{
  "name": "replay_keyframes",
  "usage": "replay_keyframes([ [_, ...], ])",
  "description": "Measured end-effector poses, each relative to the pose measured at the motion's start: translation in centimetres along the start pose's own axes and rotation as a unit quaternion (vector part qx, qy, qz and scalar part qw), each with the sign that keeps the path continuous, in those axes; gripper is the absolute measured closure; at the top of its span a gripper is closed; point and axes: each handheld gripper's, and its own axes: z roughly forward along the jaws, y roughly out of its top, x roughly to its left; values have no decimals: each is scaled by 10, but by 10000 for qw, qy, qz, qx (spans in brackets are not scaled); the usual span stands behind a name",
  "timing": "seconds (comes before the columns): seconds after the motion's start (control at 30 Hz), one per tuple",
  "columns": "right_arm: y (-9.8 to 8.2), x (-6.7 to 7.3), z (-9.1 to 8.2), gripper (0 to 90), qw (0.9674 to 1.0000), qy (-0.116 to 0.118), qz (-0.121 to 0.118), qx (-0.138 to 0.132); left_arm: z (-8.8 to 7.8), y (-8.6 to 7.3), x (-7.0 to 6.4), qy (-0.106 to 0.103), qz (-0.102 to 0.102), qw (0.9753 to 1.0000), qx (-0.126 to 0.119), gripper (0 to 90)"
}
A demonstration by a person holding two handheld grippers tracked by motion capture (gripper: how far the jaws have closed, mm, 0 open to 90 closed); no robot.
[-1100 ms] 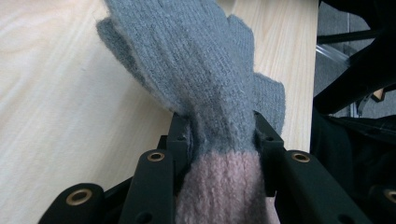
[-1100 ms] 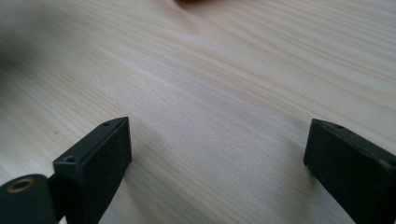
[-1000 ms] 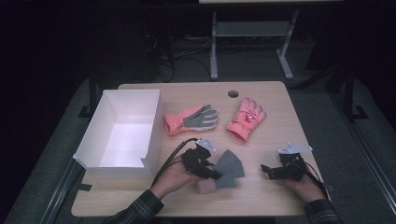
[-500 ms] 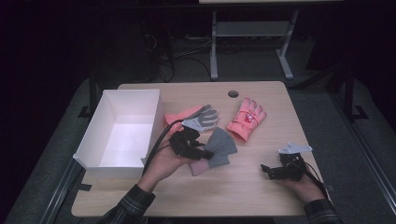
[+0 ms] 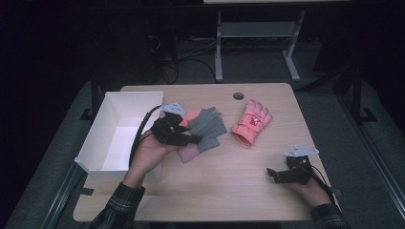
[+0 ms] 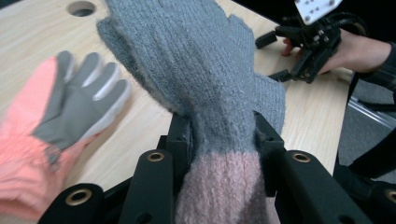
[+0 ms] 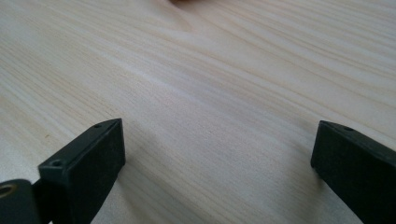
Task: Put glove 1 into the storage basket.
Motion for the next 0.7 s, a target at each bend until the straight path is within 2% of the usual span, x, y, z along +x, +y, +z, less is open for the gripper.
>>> replay_keyframes([
  [0.03, 0, 0, 0, 24, 10000, 2, 0, 2, 0, 0, 0, 0, 0, 10000, 0, 664],
  [0.13, 0, 0, 0, 24, 10000, 4, -6, 1, -16, -4, 10, 117, -170, 9997, -118, 664],
  [0.27, 0, 0, 0, 24, 10000, 5, -3, 0, -28, -8, 19, 254, -255, 9992, -186, 664],
  [0.33, 0, 0, 0, 24, 10000, 6, -7, 0, -40, -11, 26, 418, -334, 9981, -294, 664],
  [0.47, 0, 0, 0, 24, 10000, 9, -7, -2, -52, -16, 33, 580, -449, 9966, -370, 664],
  [0.57, 0, 0, 0, 24, 10000, 9, -9, -3, -65, -23, 43, 840, -589, 9937, -446, 664],
  [0.63, 0, 0, 0, 24, 10000, 8, -11, -4, -69, -25, 46, 905, -628, 9929, -459, 664],
  [0.67, 0, 0, 0, 24, 10000, 8, -10, -3, -75, -29, 52, 1026, -733, 9907, -519, 664],
  [0.7, 0, 0, 0, 25, 10000, 9, -11, -4, -77, -31, 55, 1071, -790, 9897, -535, 664],
])
